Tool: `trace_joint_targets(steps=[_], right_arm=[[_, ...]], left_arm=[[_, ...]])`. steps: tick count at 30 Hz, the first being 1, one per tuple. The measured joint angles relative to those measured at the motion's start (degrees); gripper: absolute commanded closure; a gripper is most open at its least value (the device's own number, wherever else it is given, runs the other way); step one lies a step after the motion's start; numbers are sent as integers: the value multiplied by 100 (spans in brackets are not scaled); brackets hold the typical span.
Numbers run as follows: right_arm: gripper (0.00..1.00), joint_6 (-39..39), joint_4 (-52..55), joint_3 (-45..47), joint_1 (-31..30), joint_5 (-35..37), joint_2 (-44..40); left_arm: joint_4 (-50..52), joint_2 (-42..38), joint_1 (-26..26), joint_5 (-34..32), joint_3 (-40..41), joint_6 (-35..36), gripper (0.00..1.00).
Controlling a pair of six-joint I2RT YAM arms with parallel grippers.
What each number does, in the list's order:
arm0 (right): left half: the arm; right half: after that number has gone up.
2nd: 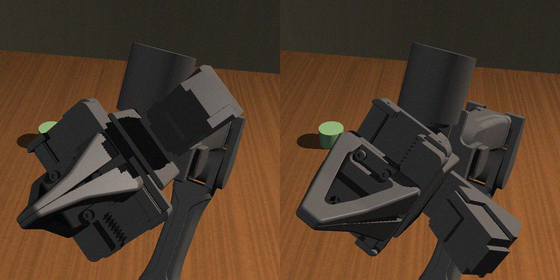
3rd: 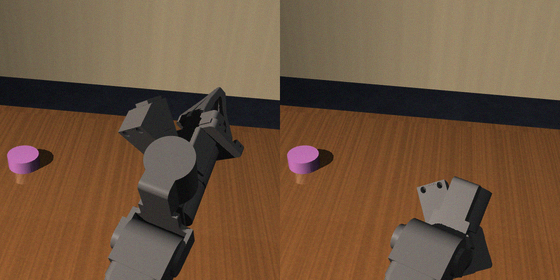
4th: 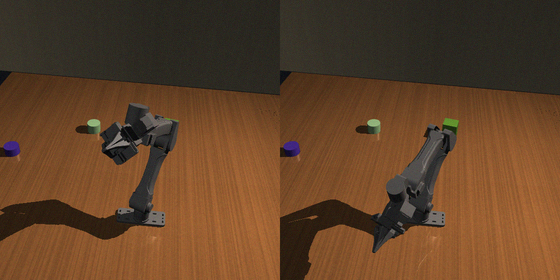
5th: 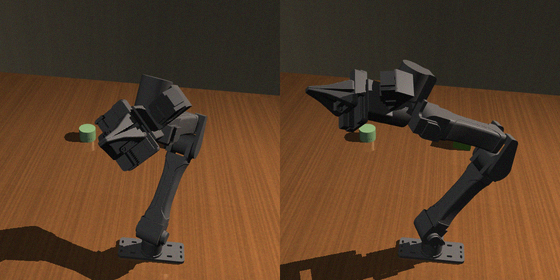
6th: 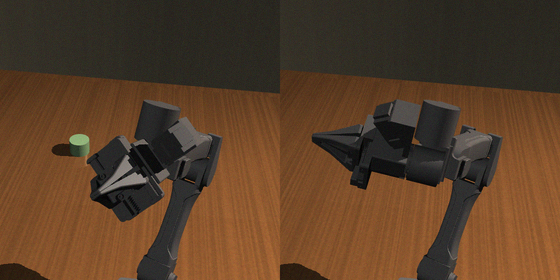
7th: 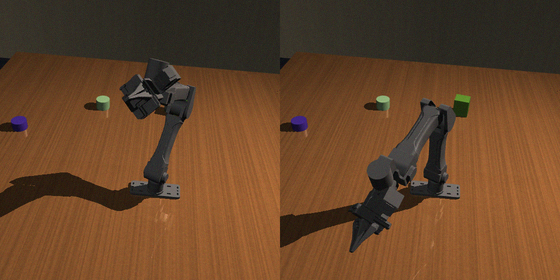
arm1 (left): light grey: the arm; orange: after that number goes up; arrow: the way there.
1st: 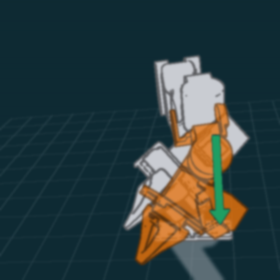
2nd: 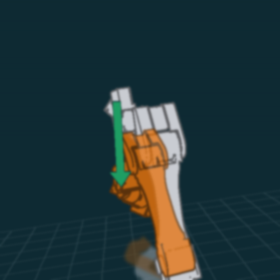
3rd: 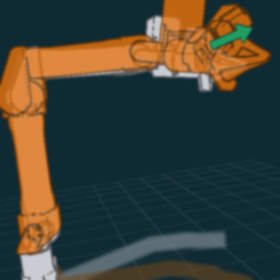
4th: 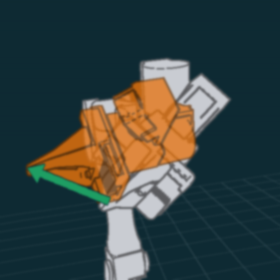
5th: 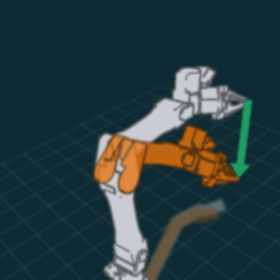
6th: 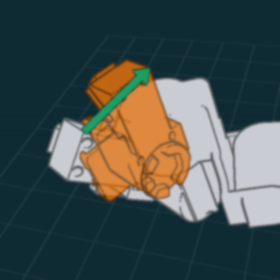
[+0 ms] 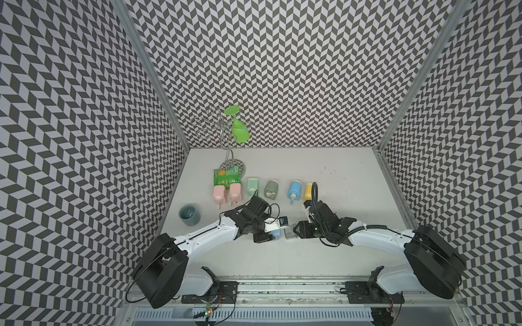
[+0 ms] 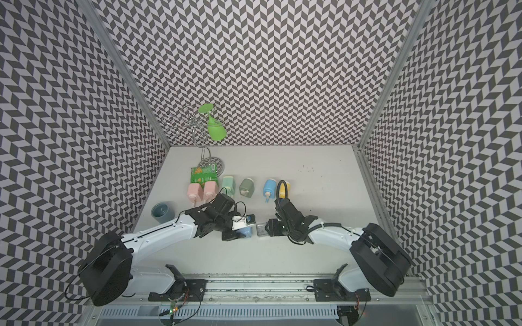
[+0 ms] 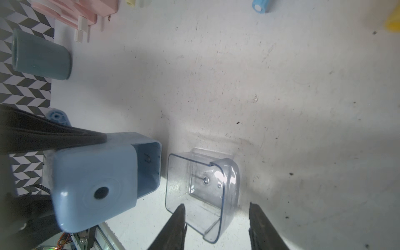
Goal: Put the tray back into the pencil sharpener
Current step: Close the container of the pencil sharpener.
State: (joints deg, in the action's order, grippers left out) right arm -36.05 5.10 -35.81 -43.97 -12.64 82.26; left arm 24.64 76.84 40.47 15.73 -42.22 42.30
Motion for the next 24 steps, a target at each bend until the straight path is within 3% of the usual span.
trace_joint_targets(steps=[24], right_arm=[[75,-188,-662,28,0,-380,315]], left_arm=[[-317,544,223,-118,-219,-339,50]])
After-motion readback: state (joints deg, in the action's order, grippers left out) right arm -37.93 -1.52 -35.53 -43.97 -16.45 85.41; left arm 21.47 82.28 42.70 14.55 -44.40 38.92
